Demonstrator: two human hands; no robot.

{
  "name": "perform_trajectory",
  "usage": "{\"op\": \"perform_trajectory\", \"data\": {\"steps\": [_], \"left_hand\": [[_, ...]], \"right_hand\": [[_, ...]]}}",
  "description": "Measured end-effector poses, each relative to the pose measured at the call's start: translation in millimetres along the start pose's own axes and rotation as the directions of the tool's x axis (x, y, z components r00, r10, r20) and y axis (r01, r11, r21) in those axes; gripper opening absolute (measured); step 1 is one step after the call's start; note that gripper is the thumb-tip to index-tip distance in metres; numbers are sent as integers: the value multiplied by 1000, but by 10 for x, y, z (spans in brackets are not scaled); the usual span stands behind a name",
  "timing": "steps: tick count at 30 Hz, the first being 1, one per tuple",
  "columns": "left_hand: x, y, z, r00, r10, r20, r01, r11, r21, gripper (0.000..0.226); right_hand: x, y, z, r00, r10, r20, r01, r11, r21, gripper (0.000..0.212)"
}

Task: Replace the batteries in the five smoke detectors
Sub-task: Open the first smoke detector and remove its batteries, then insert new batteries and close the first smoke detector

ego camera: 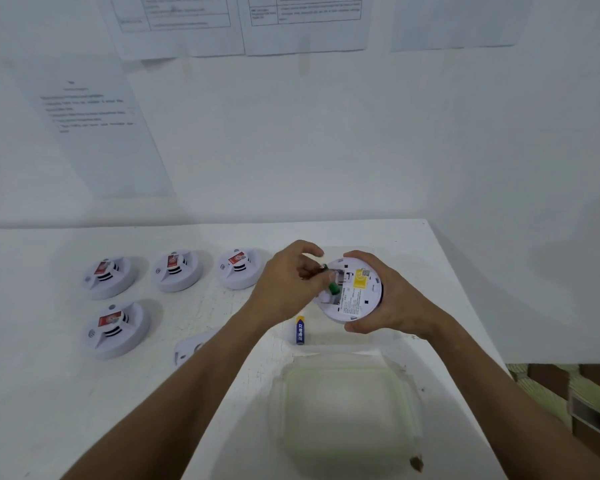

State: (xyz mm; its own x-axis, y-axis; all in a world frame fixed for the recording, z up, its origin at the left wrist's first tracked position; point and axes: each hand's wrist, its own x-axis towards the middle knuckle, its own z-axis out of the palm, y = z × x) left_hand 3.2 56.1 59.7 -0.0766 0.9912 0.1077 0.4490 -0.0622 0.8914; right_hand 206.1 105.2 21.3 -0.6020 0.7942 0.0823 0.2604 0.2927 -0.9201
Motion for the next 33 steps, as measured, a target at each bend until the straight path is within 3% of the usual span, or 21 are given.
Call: {"op": "perform_trajectory", "data": {"steps": [2,3,6,10,17,21,27,30,33], "left_hand": [[25,-27,-93,993,-80,-90,68,990,-126,20],[35,-64,-147,986,-102,-131,88,991,-105,18],[18,-231,-226,990,-119,-72,130,976,175,17],[-52,-391,-80,979,-199,44,144,828,542,18],[25,-442,78,940,-333,68,194,690,697,22],[68,-497,113,907,-409,104,223,675,703,23],[73,-548,114,914,-396,89,233,692,683,17],[92,-550,40,938,-333,94,237,817,526,5],[180,-417,-85,977,-210,32,176,886,428,14]], "right_hand": [[-38,17,-40,1000,11,-14,-11,1000,-9,97],[-63,29,-65,1000,12,-21,-12,1000,-20,97],[-124,77,-134,1000,21,-21,-22,998,-55,98],[-149,132,-139,998,57,-10,-57,996,-61,99],[-151,148,-130,998,68,2,-68,995,-68,99],[-169,158,-130,997,76,6,-75,995,-70,99],[-166,143,-131,996,85,4,-84,995,-62,99],[-175,135,-140,997,81,3,-81,995,-51,99],[-177,113,-157,997,72,0,-72,997,-42,99]]}}
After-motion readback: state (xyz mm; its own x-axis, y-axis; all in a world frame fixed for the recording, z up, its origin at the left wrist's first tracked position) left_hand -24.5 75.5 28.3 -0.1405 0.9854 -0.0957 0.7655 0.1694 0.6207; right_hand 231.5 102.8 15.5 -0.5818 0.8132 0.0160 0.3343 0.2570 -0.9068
